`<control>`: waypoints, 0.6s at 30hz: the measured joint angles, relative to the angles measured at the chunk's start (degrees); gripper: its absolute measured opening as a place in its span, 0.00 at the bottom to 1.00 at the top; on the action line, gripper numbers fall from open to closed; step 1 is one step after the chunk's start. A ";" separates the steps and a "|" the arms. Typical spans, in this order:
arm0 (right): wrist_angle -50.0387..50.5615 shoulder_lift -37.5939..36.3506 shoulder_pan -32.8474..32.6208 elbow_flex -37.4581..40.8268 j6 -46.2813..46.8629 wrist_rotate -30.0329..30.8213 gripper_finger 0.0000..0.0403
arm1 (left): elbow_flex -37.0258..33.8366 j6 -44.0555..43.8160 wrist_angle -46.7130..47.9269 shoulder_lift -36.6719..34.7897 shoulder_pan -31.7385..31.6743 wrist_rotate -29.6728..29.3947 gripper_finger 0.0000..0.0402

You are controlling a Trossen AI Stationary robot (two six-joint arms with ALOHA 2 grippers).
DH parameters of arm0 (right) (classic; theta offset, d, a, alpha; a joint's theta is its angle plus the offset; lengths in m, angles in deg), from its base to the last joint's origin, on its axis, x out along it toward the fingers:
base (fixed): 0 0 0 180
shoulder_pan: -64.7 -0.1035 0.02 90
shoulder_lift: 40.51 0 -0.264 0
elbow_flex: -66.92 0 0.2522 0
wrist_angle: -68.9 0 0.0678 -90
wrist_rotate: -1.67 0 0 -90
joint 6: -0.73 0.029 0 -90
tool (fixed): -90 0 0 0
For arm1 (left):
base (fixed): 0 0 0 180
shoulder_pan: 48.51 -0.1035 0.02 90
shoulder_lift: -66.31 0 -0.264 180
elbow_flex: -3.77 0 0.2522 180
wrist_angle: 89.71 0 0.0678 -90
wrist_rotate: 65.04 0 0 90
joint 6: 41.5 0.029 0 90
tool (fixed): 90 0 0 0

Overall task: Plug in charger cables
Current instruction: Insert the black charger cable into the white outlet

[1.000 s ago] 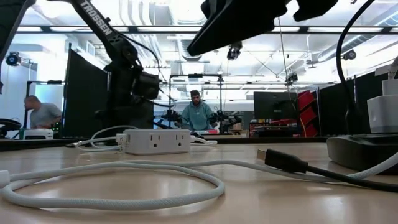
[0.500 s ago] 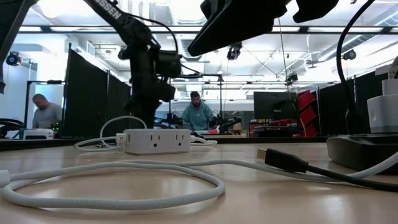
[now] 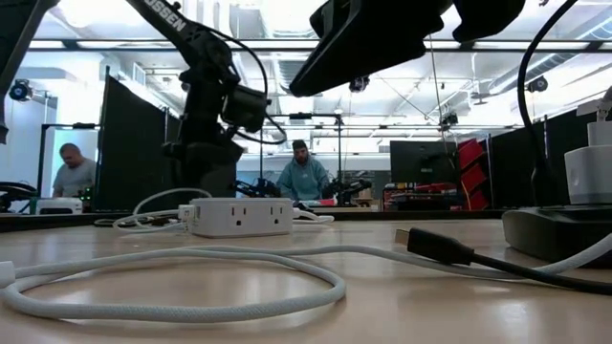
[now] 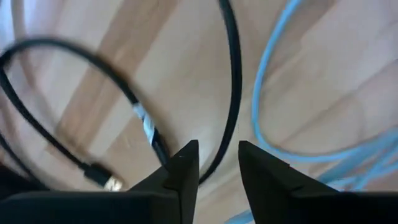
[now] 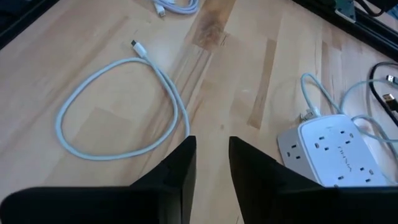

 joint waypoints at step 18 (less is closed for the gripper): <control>0.06 0.04 0.13 0.23 0.39 0.00 0.20 | -6.14 -0.08 -4.33 0.09 -7.18 -5.40 0.32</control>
